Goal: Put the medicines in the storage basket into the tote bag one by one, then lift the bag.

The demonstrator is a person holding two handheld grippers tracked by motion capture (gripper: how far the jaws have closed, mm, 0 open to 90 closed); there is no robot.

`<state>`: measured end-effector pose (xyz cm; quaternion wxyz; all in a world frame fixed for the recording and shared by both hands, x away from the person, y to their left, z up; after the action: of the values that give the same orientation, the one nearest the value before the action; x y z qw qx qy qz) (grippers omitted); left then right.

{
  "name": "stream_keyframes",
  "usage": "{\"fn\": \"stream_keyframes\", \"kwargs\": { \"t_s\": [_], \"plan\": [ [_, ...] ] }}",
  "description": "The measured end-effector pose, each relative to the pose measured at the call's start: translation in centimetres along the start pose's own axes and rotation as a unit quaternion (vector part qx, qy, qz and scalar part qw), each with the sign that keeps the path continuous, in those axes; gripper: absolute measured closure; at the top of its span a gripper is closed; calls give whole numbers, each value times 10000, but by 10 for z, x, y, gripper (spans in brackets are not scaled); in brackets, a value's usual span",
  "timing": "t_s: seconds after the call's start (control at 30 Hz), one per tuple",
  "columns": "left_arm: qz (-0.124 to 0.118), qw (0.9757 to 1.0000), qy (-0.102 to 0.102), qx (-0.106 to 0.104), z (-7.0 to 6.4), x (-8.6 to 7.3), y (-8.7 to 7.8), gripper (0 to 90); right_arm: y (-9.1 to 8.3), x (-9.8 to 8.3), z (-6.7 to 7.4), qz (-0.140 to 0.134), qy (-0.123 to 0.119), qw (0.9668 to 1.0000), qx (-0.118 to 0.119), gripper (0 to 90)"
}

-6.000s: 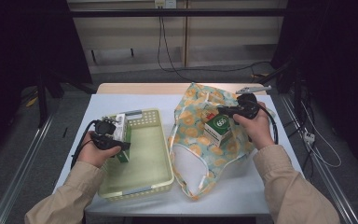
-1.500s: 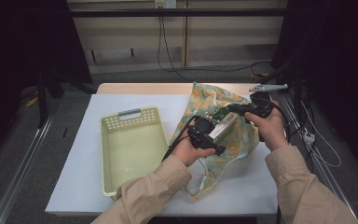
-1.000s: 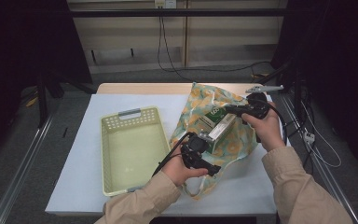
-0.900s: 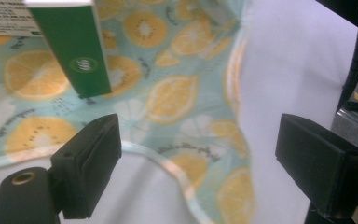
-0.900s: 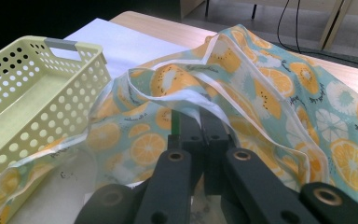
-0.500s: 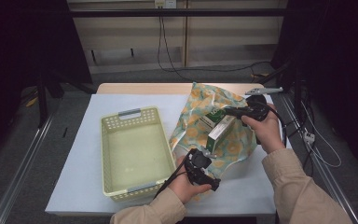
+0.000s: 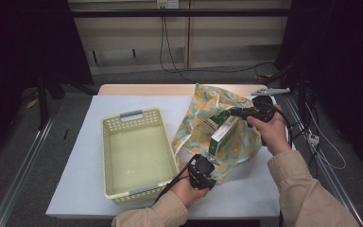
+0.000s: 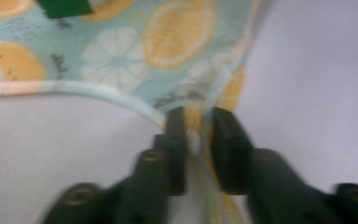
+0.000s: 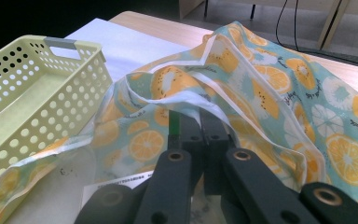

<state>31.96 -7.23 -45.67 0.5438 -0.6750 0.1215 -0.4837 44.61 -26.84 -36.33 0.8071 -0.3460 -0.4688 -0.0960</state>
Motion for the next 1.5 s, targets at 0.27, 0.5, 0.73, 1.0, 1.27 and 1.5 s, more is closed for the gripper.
{"fn": "stream_keyframes", "kwargs": {
  "t_s": [0.27,0.5,0.73,1.0,1.27,1.5],
  "plan": [
    [-506,9981,-161,-308,8,29,-41,898,-5,1,-2,-32,20,10000,-26,900],
    [-930,9951,-263,-204,24,58,-83,900,-11,6,-1,-86,-4,10000,-50,900],
    [-1264,9913,-367,-4,41,92,-120,900,-19,15,-1,-143,-59,9998,-100,900],
    [-1618,9850,-568,213,64,126,-149,900,-25,27,1,-190,-108,9997,-104,900],
    [-1970,9767,-671,524,90,157,-177,900,-40,52,2,-282,-231,9991,-212,900],
    [-2290,9678,-761,721,109,181,-203,900,-54,89,6,-478,-411,9974,-353,900]
  ]
}}
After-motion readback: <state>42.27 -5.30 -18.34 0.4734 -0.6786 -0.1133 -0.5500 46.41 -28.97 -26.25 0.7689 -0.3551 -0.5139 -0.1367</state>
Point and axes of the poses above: each handheld gripper's, and its own axes: y roughly forward along the jaws, x roughly out of its top, z roughly to its left, the point moved 3 cm from there along y, roughly forward along the jaws, and after that the axes turned 15 degrees about x, right-handed, at the moved point
